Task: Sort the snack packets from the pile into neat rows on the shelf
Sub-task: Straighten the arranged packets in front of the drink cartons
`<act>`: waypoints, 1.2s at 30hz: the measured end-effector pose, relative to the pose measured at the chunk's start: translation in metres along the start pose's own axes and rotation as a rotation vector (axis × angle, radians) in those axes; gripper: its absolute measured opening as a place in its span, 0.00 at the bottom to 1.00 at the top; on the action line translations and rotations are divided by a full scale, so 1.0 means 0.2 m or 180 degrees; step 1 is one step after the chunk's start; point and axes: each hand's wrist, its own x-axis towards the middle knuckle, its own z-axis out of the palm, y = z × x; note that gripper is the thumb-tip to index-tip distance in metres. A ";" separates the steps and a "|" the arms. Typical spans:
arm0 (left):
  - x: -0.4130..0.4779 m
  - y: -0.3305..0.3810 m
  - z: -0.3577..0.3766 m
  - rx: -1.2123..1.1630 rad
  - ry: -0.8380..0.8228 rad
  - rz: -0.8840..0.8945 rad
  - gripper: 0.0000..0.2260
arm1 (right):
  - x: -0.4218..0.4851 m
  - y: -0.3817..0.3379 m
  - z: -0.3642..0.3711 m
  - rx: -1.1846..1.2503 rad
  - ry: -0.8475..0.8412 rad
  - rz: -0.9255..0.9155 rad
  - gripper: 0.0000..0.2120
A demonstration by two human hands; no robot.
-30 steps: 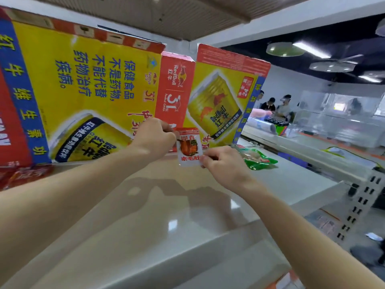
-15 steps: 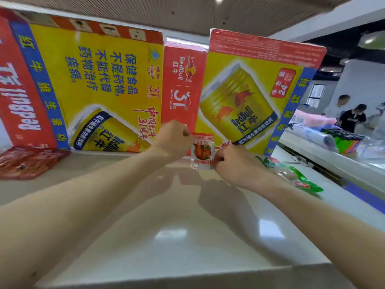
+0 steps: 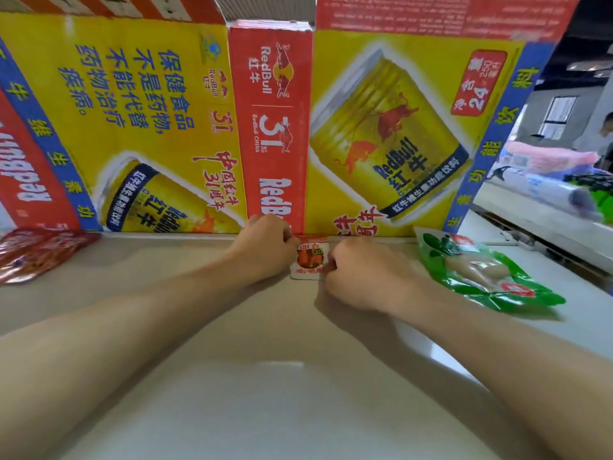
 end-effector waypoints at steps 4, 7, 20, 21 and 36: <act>0.01 -0.01 0.01 0.0067 0.0076 0.0033 0.10 | 0.00 0.01 0.02 -0.0063 0.0071 -0.0055 0.04; 0.02 0.00 0.01 0.0070 0.0015 0.0012 0.09 | 0.00 0.01 0.02 -0.0135 0.0019 -0.0036 0.07; 0.02 -0.01 0.00 -0.0200 0.0231 0.0072 0.10 | -0.14 0.40 -0.08 -0.0953 -0.0798 0.1376 0.24; 0.01 -0.01 0.00 -0.0219 0.0248 0.0076 0.11 | -0.15 0.43 -0.06 -0.0886 -0.0841 0.1479 0.28; -0.12 -0.01 -0.04 -0.0251 0.0012 0.0500 0.06 | -0.11 0.70 0.03 -0.0311 -0.0553 0.2158 0.34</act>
